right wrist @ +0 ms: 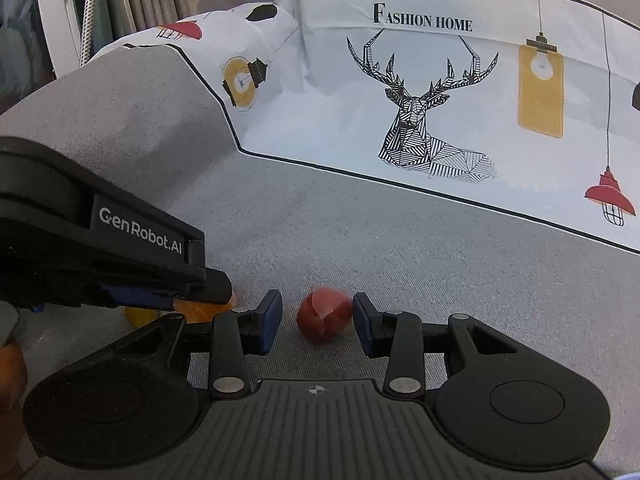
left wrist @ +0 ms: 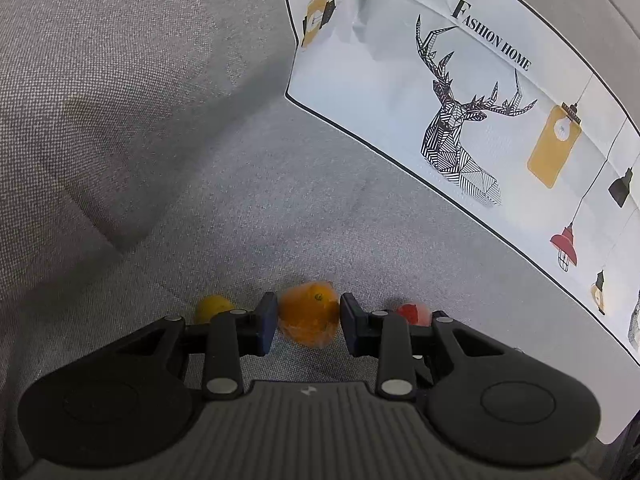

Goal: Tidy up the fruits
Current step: 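Carry the orange with the left gripper while the right gripper carries the red fruit above the plate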

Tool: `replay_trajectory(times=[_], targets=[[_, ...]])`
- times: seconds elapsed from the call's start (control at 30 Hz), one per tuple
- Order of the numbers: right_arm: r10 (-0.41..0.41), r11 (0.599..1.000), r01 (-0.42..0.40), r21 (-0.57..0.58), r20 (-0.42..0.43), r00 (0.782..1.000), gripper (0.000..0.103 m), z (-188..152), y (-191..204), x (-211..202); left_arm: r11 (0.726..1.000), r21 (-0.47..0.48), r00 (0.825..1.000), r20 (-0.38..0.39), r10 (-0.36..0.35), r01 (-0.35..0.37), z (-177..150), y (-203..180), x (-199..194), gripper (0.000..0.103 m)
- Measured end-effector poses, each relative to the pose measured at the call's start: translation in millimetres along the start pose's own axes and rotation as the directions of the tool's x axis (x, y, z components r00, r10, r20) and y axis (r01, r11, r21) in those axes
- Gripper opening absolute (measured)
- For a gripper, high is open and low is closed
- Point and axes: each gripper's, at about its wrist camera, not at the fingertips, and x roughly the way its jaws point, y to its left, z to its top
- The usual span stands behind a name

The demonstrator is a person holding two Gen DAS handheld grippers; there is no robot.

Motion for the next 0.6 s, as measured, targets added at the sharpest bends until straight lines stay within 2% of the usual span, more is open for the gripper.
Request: replay_trajectory(times=[0.07,0.4,0.6], targets=[[-0.011,1.0,0.011,-0.007,0.0,1.0,0.031,-0.4,0.6,0.9,1.0,0.0,1.0,-0.001,0.0,0.0,0.1,0.3,0.1,0.036],[-0.035,0.999,0.035,0.007,0.022,0.999,0.03,-2.4,-2.9,-18.8,0.999,0.03,1.0,0.004,0.012,-0.012,-0.7,-3.9,0.8,0.037],[-0.084,0.996,0.083,0.01,0.036,0.996,0.03,-15.9,-14.2,-52.7,0.995,0.096,0.998,0.057,0.018,-0.024,-6.1,-8.7,-10.2,0.036]])
